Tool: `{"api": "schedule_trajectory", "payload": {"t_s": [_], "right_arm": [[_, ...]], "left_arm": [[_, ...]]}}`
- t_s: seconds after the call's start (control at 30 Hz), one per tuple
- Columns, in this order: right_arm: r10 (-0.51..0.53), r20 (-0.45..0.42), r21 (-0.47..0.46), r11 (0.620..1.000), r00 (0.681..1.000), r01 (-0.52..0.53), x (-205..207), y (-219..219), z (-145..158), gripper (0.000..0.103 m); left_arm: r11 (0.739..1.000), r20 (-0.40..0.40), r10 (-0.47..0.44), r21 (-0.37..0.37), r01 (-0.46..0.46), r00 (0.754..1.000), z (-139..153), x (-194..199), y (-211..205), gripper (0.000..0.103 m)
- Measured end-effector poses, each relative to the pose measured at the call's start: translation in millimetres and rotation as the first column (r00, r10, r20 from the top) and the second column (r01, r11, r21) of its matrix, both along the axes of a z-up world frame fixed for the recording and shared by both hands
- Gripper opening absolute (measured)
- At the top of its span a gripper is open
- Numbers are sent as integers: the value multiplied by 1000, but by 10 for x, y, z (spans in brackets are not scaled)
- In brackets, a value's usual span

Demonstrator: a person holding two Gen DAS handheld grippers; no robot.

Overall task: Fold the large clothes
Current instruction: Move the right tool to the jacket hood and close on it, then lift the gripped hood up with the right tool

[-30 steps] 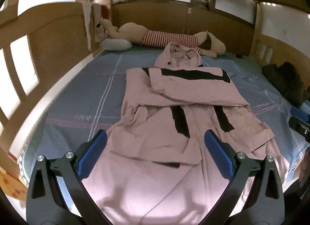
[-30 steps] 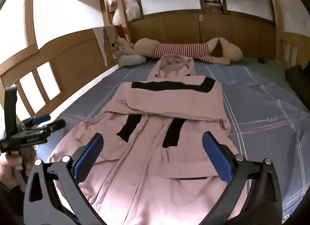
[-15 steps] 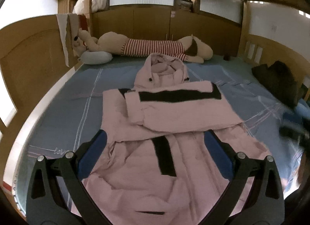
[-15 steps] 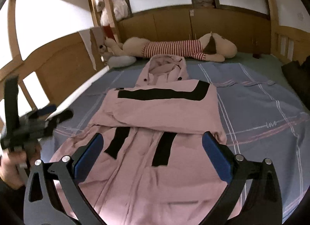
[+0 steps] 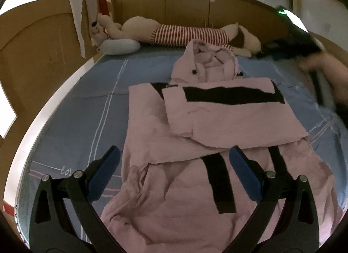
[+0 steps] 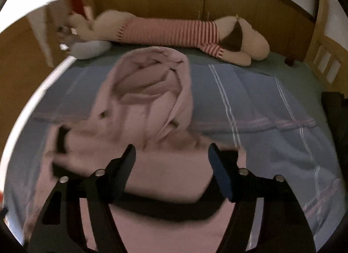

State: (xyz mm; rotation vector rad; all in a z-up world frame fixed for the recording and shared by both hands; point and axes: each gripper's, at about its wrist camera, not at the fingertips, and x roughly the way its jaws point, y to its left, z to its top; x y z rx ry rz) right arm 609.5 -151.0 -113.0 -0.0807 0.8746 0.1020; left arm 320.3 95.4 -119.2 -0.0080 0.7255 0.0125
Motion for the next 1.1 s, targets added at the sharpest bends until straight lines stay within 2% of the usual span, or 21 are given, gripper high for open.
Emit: {"api": "schedule_trajectory", "payload": {"t_s": [0.1, 0.27, 0.4, 0.5, 0.53, 0.63, 0.7, 0.77, 0.93, 1.1], "right_arm": [[-39, -25, -35, 999, 999, 38, 563, 20, -145, 65], [-96, -63, -55, 994, 993, 92, 1223, 33, -406, 64], [-113, -64, -79, 991, 992, 107, 1615, 73, -547, 62], [-144, -76, -64, 988, 987, 139, 1847, 40, -616, 62], [-150, -84, -43, 988, 985, 147, 1907, 21, -648, 60], [-149, -114, -17, 989, 982, 148, 2038, 28, -760, 42], [-159, -126, -12, 987, 979, 159, 2067, 20, -806, 13], [-160, -88, 10, 987, 983, 162, 2010, -8, -738, 8], [-104, 20, 64, 993, 994, 102, 1699, -64, -476, 5], [-23, 149, 91, 996, 989, 9, 1031, -161, -123, 5]], "left_arm": [[1000, -19, -9, -16, 8, 1000, -64, 28, 48, 101], [998, -65, -17, -60, 13, 998, -139, 15, 155, 101], [998, -63, -17, -55, 14, 998, -125, -56, 222, 101], [1000, -47, -10, -12, 10, 999, -106, -83, 238, 101], [1000, -50, -7, -16, 6, 999, -109, -84, 257, 101], [999, -65, -8, -48, 5, 998, -126, -59, 297, 101], [999, -70, -2, -32, 0, 998, -133, -25, 292, 101], [1000, -74, 1, -30, -4, 997, -139, 8, 287, 101], [999, -84, -6, -42, 3, 996, -165, 39, 234, 101], [999, -77, -13, -34, 11, 997, -183, 47, 171, 101]]}}
